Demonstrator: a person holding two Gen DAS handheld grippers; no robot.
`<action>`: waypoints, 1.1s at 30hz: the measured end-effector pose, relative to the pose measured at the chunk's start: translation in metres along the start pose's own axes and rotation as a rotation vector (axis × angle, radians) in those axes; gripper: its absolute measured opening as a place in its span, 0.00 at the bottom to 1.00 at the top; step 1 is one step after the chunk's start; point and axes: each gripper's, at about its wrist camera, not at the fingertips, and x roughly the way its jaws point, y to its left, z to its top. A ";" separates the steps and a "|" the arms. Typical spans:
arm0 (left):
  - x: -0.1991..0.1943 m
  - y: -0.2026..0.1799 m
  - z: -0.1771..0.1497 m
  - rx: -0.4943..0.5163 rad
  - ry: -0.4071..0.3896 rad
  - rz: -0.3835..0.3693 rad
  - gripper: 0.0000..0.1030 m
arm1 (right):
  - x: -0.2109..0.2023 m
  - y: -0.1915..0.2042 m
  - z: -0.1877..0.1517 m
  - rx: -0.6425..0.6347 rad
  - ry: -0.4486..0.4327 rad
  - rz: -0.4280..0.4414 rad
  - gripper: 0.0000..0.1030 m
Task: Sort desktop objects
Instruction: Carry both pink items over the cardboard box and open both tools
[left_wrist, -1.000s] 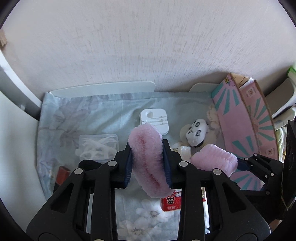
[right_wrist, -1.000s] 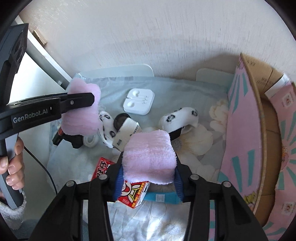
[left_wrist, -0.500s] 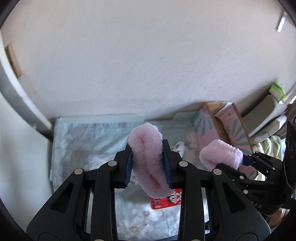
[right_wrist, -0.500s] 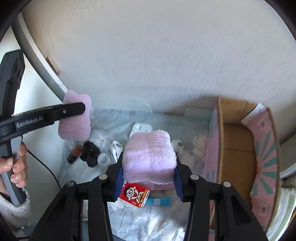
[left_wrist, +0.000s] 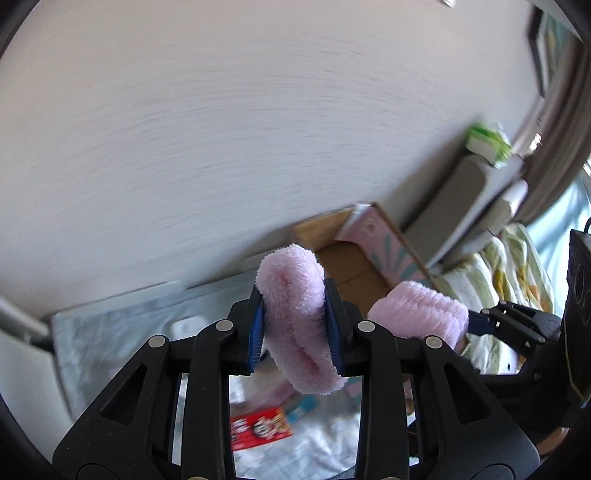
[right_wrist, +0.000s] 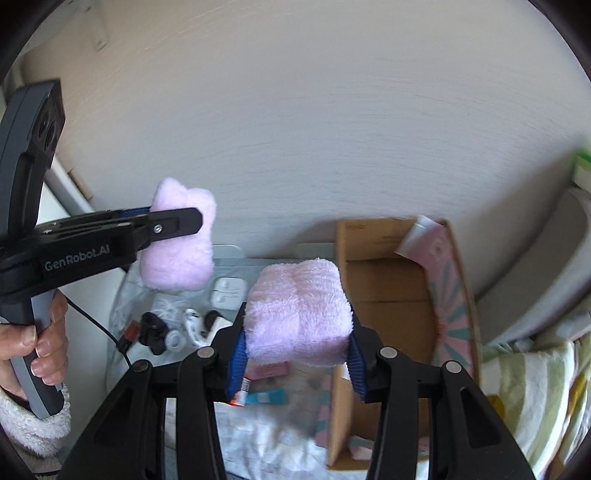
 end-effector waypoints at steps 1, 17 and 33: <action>0.005 -0.008 0.003 0.013 0.007 -0.009 0.25 | -0.002 -0.008 -0.002 0.015 0.005 -0.013 0.41; 0.117 -0.095 0.005 0.151 0.179 -0.071 0.25 | 0.023 -0.092 -0.047 0.174 0.167 -0.115 0.41; 0.170 -0.092 0.003 0.151 0.275 -0.034 0.25 | 0.059 -0.103 -0.060 0.179 0.270 -0.081 0.41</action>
